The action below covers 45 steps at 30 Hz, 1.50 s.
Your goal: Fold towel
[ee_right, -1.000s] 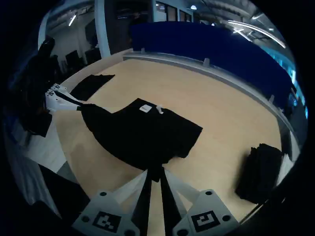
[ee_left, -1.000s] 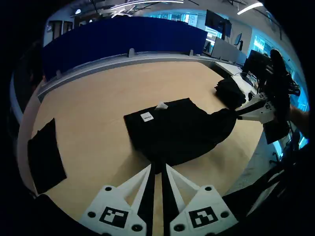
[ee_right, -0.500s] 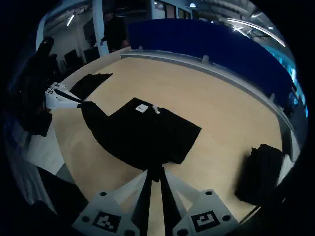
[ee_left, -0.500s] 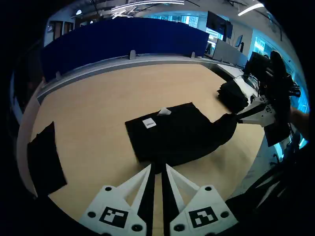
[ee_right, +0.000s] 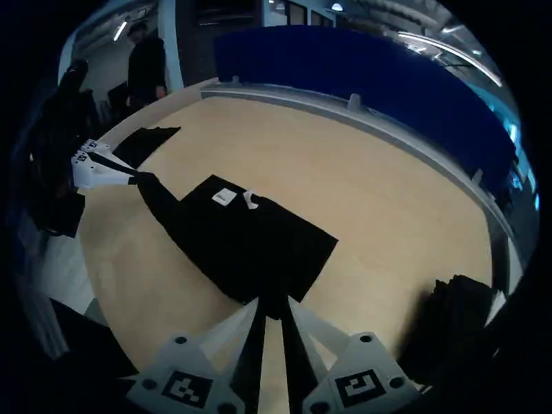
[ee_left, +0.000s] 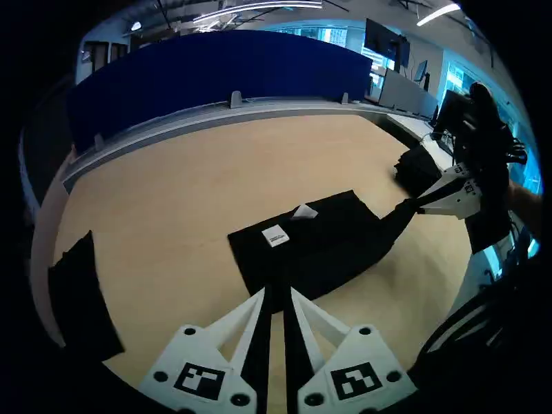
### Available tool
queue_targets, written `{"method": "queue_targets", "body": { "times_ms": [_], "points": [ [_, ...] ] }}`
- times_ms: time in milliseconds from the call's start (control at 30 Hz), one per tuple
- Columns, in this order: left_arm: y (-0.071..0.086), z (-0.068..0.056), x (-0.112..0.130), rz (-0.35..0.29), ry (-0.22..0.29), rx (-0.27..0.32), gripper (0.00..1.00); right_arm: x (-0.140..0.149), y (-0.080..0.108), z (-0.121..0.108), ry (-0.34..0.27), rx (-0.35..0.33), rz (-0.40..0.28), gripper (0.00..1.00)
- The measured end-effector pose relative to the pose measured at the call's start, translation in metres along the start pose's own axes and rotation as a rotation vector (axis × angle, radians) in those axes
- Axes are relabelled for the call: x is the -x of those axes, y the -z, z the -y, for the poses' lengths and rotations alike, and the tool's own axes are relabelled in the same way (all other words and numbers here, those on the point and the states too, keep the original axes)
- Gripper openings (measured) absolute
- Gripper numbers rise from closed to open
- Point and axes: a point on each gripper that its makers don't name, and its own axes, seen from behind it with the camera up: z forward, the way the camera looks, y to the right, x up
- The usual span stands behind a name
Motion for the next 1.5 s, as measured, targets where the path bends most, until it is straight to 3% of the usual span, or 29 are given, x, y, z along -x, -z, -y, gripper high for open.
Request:
{"method": "queue_targets", "body": {
  "times_ms": [300,1000,1500],
  "points": [
    [-0.02,0.011,-0.012,-0.002,-0.009,-0.013,0.11,-0.014,-0.019,-0.017,-0.017,0.012,0.0,0.15],
    [-0.031,0.018,-0.017,-0.004,-0.019,-0.022,0.11,-0.026,-0.028,-0.028,-0.014,0.04,-0.006,0.15],
    [-0.065,0.027,-0.009,0.004,-0.012,-0.04,0.11,-0.012,-0.057,-0.039,-0.043,0.064,0.021,0.16]
  ]
}}
